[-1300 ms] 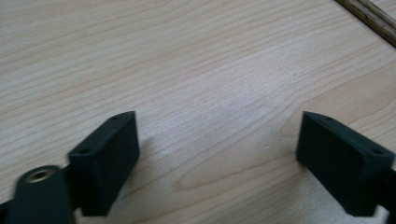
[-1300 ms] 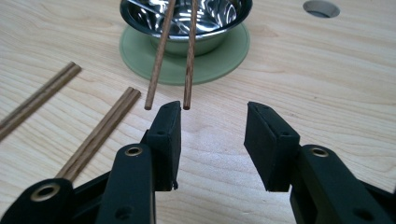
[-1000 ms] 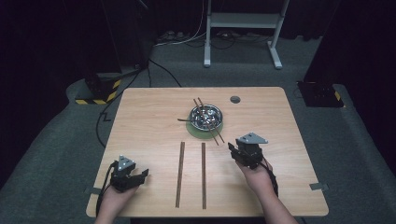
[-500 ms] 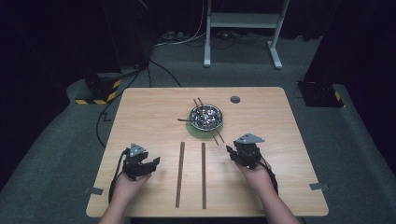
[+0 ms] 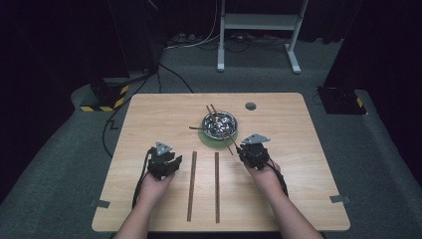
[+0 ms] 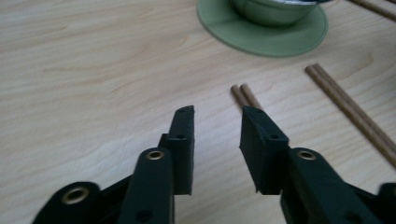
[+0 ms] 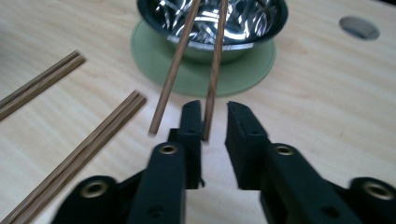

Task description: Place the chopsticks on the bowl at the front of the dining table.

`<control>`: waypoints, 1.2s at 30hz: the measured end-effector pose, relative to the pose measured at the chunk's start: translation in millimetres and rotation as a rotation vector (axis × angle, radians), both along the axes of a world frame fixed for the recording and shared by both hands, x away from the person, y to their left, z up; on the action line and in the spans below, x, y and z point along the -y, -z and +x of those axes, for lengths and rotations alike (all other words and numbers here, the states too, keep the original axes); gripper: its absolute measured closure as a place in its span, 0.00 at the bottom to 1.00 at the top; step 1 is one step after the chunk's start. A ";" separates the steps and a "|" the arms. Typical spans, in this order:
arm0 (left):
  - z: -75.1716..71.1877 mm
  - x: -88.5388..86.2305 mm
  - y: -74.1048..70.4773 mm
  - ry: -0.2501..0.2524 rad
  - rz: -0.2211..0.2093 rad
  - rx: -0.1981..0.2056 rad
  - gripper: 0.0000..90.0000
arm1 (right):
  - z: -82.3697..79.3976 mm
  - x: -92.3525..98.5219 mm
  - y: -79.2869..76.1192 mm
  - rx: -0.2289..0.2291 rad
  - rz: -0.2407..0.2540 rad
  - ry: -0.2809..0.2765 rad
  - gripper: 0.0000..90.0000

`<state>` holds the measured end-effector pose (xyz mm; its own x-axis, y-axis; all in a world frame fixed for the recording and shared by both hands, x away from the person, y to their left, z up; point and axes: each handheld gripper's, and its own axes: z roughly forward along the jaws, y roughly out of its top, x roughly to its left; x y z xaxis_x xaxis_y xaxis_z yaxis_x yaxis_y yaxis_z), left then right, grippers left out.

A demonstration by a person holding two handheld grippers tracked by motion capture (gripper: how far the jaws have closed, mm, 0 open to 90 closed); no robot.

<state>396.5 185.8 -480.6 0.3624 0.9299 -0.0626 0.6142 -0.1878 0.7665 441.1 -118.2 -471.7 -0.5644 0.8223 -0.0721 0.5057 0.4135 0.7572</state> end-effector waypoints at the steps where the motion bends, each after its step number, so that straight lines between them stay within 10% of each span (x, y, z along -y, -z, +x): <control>1: 4.0 4.6 0.4 0.000 -0.001 0.000 0.77 | 4.2 -1.6 -0.7 0.019 -0.004 0.009 0.92; 18: 50.0 101.5 -0.7 0.106 -0.032 0.030 0.79 | 32.6 7.6 12.4 -0.012 -0.004 0.060 0.95; 36: 46.8 107.8 3.9 0.093 -0.039 0.045 0.79 | 2.0 -16.6 13.8 0.004 0.017 -0.050 0.92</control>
